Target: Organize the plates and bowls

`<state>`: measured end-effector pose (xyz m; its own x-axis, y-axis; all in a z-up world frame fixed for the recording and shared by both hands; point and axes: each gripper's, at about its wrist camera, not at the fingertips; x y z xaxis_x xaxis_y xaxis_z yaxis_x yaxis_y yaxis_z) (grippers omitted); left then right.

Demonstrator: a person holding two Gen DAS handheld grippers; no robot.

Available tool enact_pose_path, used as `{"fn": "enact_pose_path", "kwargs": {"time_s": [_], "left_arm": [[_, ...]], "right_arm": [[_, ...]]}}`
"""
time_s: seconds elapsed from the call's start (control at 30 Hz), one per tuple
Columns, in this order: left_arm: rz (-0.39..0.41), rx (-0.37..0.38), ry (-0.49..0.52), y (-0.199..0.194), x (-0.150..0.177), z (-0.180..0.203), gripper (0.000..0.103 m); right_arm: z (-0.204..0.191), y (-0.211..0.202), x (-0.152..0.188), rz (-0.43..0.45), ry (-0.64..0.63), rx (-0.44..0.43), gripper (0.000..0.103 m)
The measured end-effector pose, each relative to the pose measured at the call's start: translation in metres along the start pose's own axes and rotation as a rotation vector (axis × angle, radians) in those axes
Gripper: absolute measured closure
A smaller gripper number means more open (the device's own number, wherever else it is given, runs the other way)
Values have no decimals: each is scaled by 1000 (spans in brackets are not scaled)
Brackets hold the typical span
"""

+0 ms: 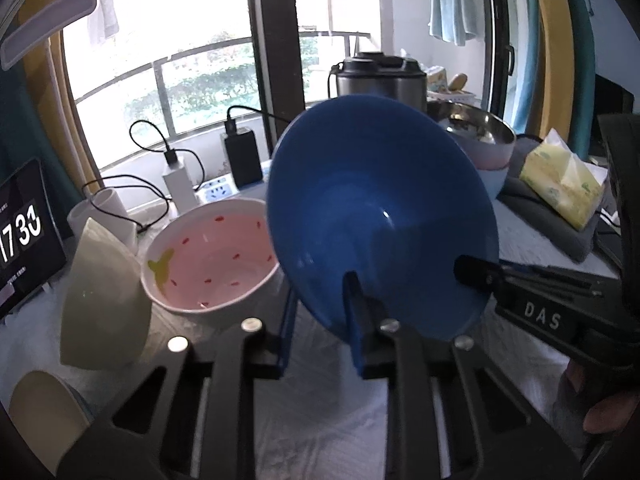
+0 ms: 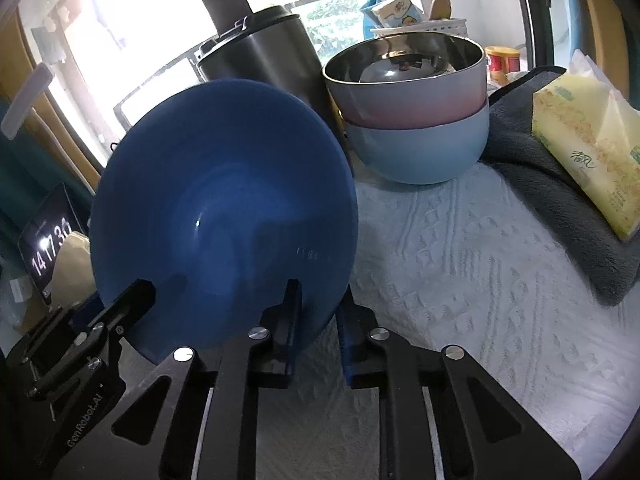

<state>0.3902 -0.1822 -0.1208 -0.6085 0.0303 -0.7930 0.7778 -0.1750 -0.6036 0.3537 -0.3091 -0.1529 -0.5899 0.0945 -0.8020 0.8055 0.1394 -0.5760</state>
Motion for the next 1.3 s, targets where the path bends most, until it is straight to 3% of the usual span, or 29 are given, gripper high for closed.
{"fn": "enact_pose_path", "kwargs": {"time_s": [0.67, 1.3], "left_arm": [[12, 27, -53, -61, 12, -20, 79], [-8, 46, -118, -126, 52, -45, 79]], "right_arm": [[-31, -47, 1, 54, -47, 9, 87], [-71, -102, 46, 61, -89, 4, 87]]}}
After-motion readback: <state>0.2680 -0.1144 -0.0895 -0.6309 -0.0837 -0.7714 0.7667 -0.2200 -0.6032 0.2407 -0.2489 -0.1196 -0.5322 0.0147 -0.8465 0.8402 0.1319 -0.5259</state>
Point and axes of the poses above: each gripper's, at about its wrist camera, not at the fingertips, and y roughly the way its jaws point, z to its right, x to its underside, and after that the axes turned 10 degrees about -y, right-handed
